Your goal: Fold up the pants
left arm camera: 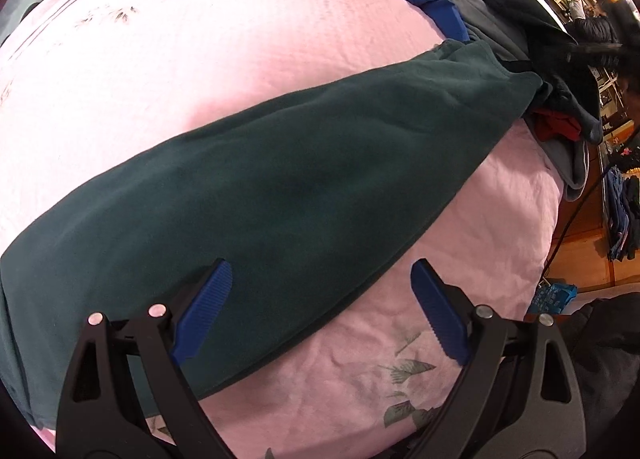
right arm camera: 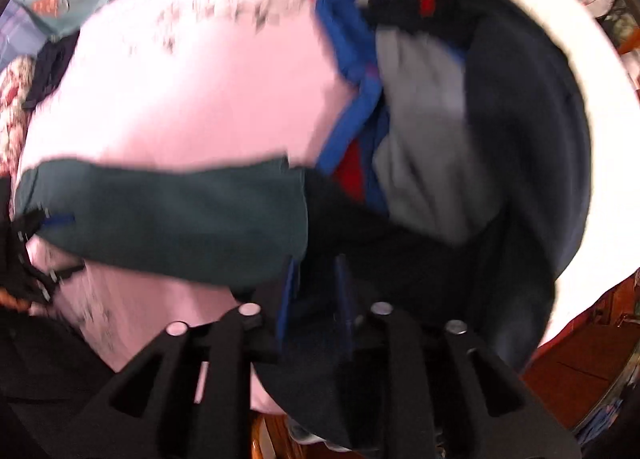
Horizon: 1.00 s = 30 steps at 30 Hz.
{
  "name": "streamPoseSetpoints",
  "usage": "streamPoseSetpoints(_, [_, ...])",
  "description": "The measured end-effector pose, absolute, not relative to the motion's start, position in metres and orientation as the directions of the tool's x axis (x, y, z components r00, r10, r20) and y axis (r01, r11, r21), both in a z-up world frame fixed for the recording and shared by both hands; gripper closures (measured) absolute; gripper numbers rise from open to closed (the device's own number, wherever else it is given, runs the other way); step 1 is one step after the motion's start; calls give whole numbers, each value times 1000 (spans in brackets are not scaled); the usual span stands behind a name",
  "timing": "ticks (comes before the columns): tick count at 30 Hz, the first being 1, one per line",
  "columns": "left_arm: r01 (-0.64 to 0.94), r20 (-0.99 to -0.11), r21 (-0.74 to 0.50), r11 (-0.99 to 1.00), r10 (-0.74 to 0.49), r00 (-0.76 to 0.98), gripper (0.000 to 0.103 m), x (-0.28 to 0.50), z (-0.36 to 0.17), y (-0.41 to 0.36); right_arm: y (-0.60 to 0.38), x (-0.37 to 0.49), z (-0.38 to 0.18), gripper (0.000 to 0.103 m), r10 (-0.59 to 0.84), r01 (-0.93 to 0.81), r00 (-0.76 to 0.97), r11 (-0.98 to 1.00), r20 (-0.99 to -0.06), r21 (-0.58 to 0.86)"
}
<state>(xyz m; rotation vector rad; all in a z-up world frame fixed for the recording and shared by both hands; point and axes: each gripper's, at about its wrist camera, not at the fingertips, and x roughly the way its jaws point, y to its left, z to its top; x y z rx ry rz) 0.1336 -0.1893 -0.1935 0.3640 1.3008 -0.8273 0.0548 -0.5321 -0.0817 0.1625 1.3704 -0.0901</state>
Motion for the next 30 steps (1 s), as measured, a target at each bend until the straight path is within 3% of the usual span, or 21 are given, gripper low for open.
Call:
streamPoseSetpoints(7, [681,-942,-186,708,-325,80,10,141,-191,-179,-505,94,-102,79,29,75,244,996,-969,49])
streamPoseSetpoints(12, [595,-943,-152,789,-296,152,10,154,-183,-143,-464,117,-106,66,103,-16,265,995,-959,102])
streamPoseSetpoints(17, [408,-935,-52,912,-188,301,10,169,-170,-45,-359,150,-111,66,305,-184,298,948,-905,259])
streamPoseSetpoints(22, [99,-924,31,995,-9,383,11,180,-165,104,-196,199,-106,64,527,-419,240,814,-815,402])
streamPoseSetpoints(24, [-6,-922,16,1000,17,387,11,180,-165,156,-131,212,-100,57,589,-507,203,747,-783,430])
streamPoseSetpoints(26, [-80,-919,-24,996,10,393,11,177,-167,202,-64,223,-93,57,624,-600,159,676,-765,428])
streamPoseSetpoints(30, [-163,-909,-235,958,-157,387,11,175,-195,264,35,230,-94,57,651,-702,48,562,-757,439])
